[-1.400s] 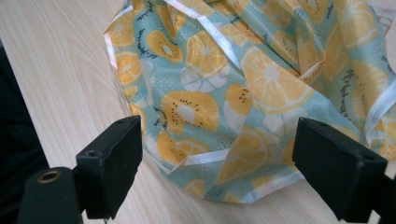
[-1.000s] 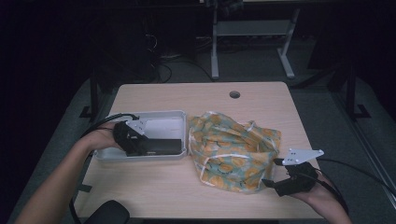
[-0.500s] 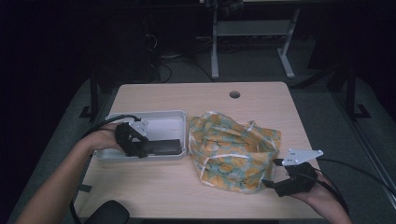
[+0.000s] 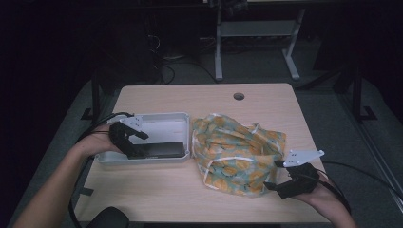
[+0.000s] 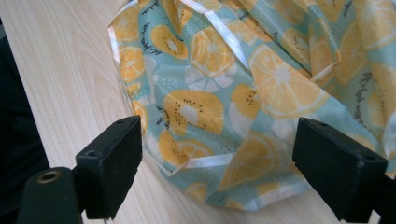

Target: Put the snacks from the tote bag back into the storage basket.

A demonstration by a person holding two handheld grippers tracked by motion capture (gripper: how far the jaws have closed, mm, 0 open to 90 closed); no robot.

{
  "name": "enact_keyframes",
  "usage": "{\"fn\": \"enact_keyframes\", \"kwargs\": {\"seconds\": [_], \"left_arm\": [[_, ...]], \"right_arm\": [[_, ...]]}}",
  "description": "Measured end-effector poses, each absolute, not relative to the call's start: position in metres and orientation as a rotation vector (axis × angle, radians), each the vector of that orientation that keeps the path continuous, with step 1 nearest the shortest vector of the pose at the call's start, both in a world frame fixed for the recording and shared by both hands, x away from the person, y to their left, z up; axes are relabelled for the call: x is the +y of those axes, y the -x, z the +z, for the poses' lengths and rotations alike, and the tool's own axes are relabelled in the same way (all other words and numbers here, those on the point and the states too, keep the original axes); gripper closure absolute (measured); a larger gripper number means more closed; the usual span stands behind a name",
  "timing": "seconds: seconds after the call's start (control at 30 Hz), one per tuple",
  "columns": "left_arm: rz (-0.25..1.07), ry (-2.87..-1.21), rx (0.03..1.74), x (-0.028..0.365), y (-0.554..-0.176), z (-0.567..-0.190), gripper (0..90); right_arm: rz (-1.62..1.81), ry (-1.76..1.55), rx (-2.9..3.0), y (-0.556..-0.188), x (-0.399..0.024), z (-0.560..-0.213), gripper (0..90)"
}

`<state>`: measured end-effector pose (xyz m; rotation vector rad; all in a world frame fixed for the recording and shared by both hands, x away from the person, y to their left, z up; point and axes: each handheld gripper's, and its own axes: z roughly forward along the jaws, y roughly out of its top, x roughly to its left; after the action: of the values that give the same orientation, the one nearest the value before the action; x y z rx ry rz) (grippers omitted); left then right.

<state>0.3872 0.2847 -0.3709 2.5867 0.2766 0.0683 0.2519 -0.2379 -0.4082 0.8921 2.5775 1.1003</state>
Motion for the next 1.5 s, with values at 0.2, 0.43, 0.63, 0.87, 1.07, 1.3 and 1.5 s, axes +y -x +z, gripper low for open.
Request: {"fn": "enact_keyframes", "kwargs": {"seconds": [0.2, 0.43, 0.63, 0.87, 1.07, 1.3, 1.5], "left_arm": [[0.116, -2.518, 0.396, 0.289, -0.373, -0.364, 26.5], [0.169, -2.467, 0.485, 0.291, -0.351, -0.356, 25.7], [0.206, -2.432, 0.526, 0.288, -0.331, -0.357, 25.7], [0.278, -2.311, 0.621, 0.282, -0.309, -0.368, 25.7], [0.307, -2.283, 0.658, 0.274, -0.287, -0.381, 25.7], [0.323, -2.267, 0.673, 0.268, -0.265, -0.399, 25.7], [0.288, -2.287, 0.674, 0.263, -0.254, -0.417, 25.3]], "right_arm": [[1.103, -0.868, 2.588, -0.259, -0.236, -0.409, 15.7], [1.110, -0.849, 2.598, -0.265, -0.235, -0.409, 15.7], [1.104, -0.844, 2.605, -0.263, -0.236, -0.410, 15.7], [1.102, -0.859, 2.598, -0.264, -0.236, -0.410, 15.5], [1.147, -0.864, 2.576, -0.266, -0.233, -0.406, 15.0], [1.163, -0.894, 2.572, -0.257, -0.237, -0.412, 15.0], [1.147, -0.938, 2.559, -0.246, -0.245, -0.421, 15.0]]}}
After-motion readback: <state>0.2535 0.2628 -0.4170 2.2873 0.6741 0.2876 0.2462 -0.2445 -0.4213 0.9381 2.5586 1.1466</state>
